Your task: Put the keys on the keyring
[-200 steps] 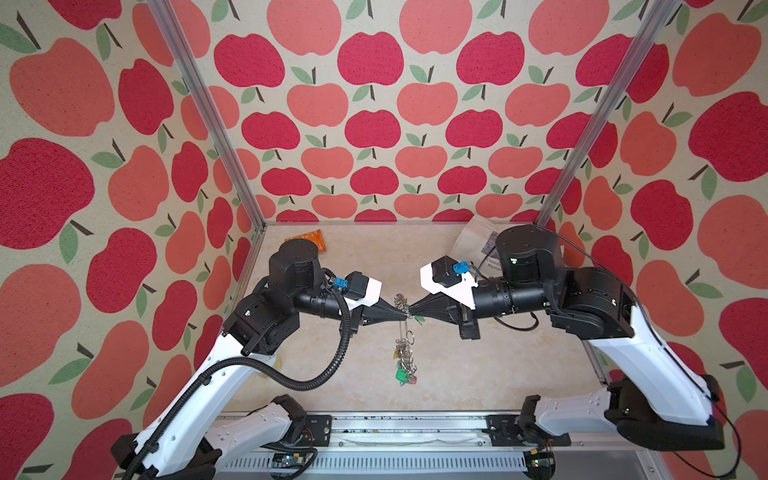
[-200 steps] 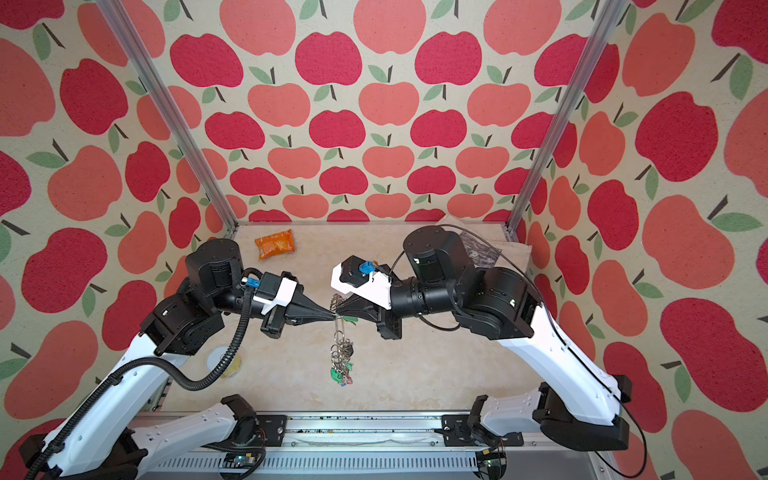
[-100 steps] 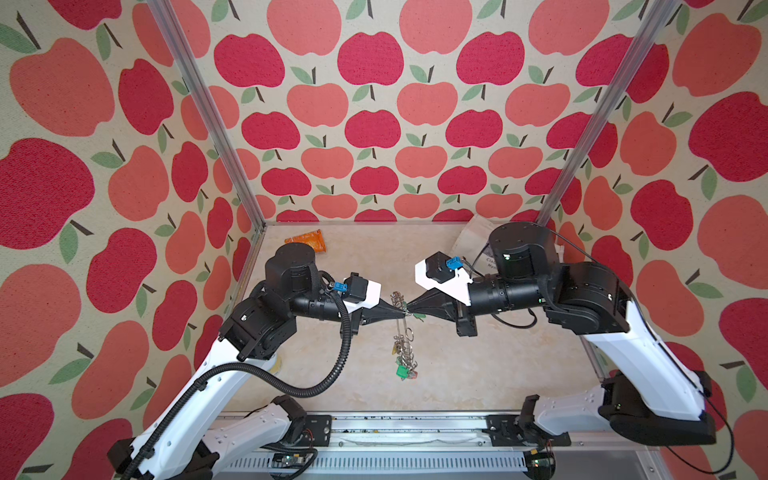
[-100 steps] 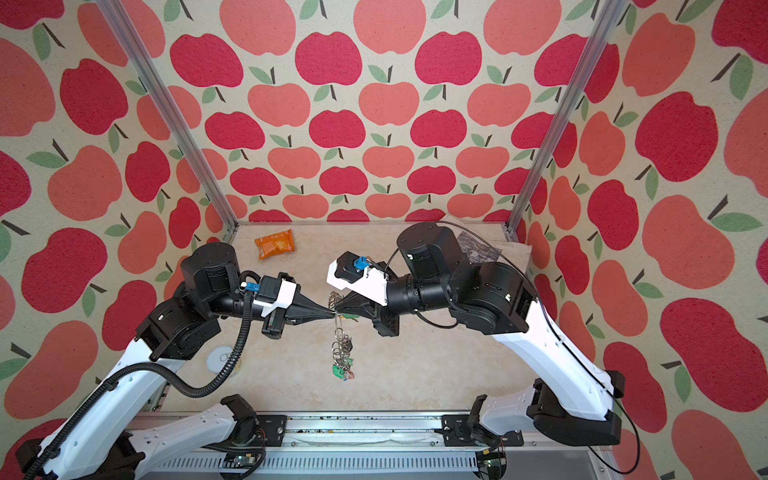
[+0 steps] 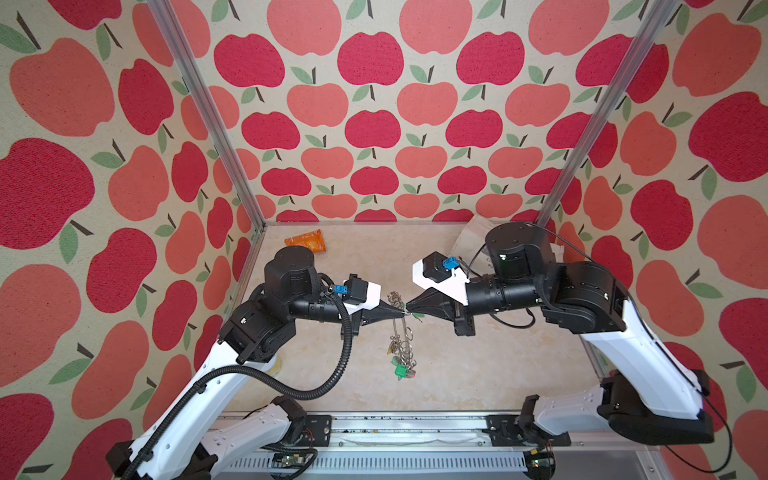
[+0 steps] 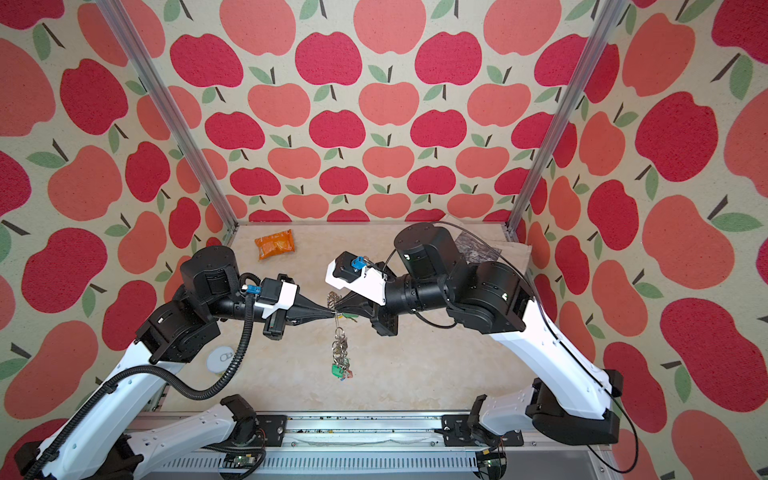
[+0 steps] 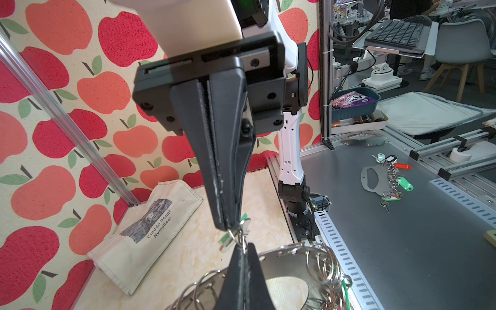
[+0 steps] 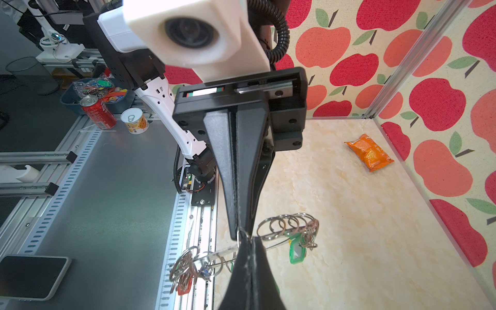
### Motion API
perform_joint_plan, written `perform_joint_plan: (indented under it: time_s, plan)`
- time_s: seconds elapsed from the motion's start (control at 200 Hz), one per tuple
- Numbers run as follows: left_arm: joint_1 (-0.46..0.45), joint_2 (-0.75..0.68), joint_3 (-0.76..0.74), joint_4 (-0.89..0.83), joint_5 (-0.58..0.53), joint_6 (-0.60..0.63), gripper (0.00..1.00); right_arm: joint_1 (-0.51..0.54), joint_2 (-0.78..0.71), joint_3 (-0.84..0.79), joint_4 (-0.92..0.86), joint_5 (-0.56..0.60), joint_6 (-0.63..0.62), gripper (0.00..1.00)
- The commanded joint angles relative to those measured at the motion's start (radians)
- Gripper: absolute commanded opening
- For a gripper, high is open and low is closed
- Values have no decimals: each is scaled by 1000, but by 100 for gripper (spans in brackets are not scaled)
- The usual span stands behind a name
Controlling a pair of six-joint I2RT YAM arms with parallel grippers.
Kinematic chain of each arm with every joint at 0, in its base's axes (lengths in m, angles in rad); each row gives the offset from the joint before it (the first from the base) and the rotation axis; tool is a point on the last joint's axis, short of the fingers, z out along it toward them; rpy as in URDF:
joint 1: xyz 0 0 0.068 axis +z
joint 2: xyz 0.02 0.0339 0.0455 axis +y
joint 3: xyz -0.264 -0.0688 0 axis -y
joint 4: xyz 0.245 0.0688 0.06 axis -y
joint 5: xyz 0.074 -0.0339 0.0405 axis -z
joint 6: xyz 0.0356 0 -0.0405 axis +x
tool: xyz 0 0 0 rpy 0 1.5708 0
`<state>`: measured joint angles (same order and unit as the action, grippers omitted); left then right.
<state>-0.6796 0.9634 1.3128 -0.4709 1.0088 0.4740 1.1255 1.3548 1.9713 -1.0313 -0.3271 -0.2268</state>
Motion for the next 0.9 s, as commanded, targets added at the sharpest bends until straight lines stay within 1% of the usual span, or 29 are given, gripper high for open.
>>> perform_joint_plan:
  time_s: [0.0, 0.245, 0.335, 0.555, 0.71, 0.896]
  plan:
    - [-41, -40, 9, 113, 118, 22, 0, -10, 35, -27, 30, 133, 30, 0]
    - [-40, -45, -4, 136, 117, 14, 0, -10, 24, -41, 55, 128, 35, 0]
    - [-40, -46, -4, 138, 119, 23, 0, -11, 40, -22, 30, 128, 33, 0]
    - [-48, -63, -7, 132, 83, 86, 0, -11, 39, -41, 25, 106, 37, 0]
    - [-51, -75, -12, 133, 78, 104, 0, -11, 33, -57, 15, 136, 46, 0]
    - [-54, -83, -20, 151, 80, 104, 0, -11, 33, -65, 13, 143, 49, 0]
